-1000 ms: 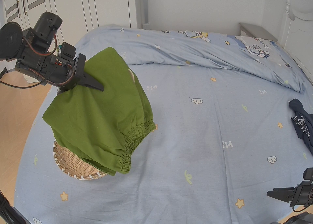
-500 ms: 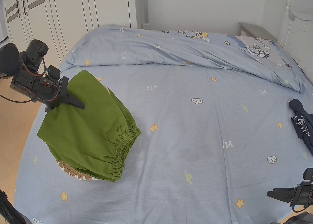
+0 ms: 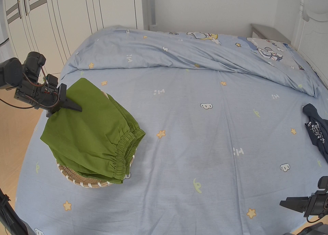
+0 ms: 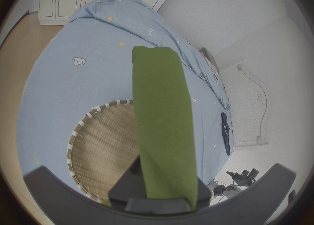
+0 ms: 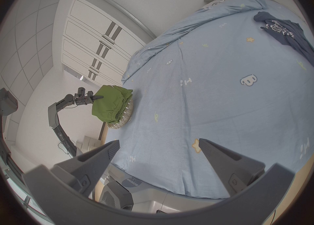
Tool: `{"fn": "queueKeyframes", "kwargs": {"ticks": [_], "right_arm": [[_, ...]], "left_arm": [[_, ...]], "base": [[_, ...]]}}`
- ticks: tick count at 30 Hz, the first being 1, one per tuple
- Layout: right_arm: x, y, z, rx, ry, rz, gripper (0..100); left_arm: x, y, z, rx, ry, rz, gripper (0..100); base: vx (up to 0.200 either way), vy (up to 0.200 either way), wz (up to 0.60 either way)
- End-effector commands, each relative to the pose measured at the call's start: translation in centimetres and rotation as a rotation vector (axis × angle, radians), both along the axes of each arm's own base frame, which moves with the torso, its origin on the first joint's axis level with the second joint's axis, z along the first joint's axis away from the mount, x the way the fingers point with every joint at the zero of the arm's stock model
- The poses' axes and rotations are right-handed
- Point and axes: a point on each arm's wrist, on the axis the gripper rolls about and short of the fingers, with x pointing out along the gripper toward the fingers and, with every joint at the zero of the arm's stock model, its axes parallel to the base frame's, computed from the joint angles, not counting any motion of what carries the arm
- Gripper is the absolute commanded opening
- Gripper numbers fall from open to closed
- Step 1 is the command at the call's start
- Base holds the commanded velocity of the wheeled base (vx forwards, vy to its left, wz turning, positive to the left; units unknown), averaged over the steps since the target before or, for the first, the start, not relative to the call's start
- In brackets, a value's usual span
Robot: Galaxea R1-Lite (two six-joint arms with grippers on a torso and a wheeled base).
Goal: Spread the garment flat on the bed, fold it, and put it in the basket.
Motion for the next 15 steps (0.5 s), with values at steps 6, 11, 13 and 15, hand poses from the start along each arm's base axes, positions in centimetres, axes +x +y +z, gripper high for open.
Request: {"fn": "queueKeyframes", "kwargs": {"ticks": [6, 11, 13, 15], "right_arm": [[0.0, 0.0, 0.0, 0.0, 0.0, 0.0, 100], [0.0, 0.0, 0.0, 0.0, 0.0, 0.0, 100], [0.0, 0.0, 0.0, 0.001, 0.0, 0.001, 100], [0.0, 0.0, 0.0, 0.0, 0.0, 0.0, 100]], "left_arm": [[2.1, 2.6, -2.5, -0.005, 0.037, 0.065, 0], [2.2, 2.9, -2.6, -0.004, 0.038, 0.072, 0], [2.3, 3.0, -2.7, -0.005, 0.038, 0.075, 100], [2.5, 3.1, -2.8, -0.005, 0.041, 0.075, 100]], "base": [[0.0, 0.0, 0.0], [0.0, 0.0, 0.0], [0.0, 0.0, 0.0], [0.0, 0.0, 0.0]]}}
